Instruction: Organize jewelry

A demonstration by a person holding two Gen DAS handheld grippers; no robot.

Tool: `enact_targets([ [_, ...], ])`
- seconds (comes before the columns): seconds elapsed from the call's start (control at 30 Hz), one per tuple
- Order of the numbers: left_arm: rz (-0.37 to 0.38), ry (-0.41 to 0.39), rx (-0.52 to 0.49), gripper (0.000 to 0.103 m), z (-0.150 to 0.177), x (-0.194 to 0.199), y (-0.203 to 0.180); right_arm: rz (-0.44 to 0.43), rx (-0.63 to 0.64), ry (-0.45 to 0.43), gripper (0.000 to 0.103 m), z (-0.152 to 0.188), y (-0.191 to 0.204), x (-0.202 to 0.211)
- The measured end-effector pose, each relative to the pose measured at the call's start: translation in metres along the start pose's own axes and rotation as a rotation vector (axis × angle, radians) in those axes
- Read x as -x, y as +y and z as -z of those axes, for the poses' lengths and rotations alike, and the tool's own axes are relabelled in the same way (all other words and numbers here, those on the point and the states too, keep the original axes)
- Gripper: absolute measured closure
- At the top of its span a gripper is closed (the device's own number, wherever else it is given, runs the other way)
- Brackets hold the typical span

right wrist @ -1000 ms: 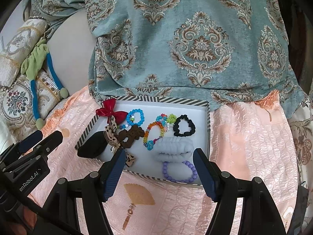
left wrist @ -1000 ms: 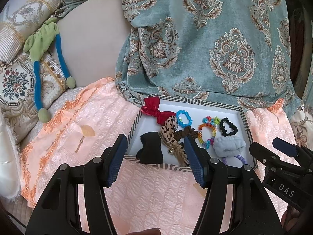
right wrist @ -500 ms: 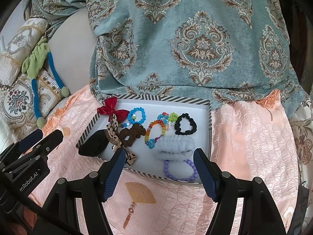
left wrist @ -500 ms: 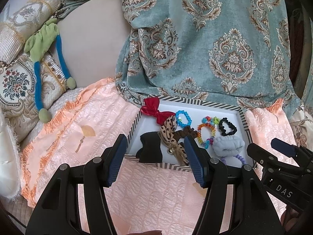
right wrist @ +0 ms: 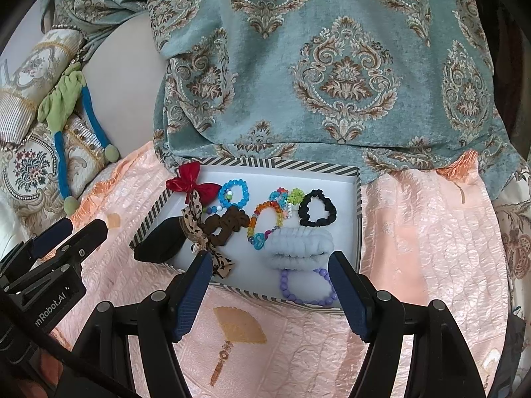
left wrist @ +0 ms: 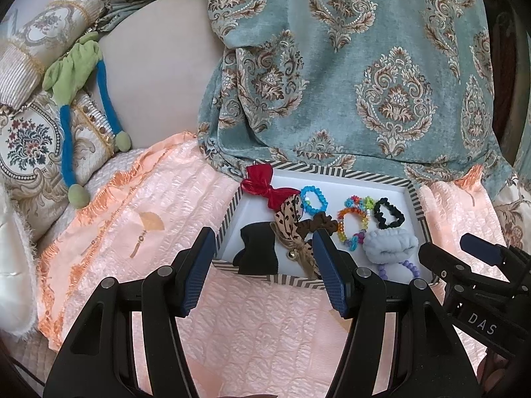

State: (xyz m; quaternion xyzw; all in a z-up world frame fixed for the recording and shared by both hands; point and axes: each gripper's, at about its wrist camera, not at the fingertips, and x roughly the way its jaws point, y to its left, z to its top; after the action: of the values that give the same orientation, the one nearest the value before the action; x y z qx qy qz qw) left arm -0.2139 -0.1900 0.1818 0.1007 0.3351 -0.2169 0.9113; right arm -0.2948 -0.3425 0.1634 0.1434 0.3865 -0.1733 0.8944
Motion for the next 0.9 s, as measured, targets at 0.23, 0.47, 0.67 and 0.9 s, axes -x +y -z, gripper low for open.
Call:
enact_targets([
  [0.23, 0.000, -0.007, -0.001, 0.042, 0.0010, 0.0012, -0.0013, 0.002, 0.001, 0.000, 0.033, -0.0002, 0.0002, -0.0004],
  [0.47, 0.002, -0.007, 0.002, 0.042, 0.0013, 0.0012, -0.0013, 0.002, 0.008, 0.008, 0.033, -0.0002, 0.0013, -0.0022],
  [0.67, -0.001, -0.006, 0.000, 0.042, 0.0011, 0.0003, -0.0010, 0.000, 0.012, 0.012, 0.033, -0.0001, 0.0018, -0.0039],
  [0.9, -0.001, -0.024, -0.005, 0.042, 0.0012, 0.0011, -0.0022, -0.001, 0.009, 0.014, 0.033, 0.0001, -0.0001, -0.0041],
])
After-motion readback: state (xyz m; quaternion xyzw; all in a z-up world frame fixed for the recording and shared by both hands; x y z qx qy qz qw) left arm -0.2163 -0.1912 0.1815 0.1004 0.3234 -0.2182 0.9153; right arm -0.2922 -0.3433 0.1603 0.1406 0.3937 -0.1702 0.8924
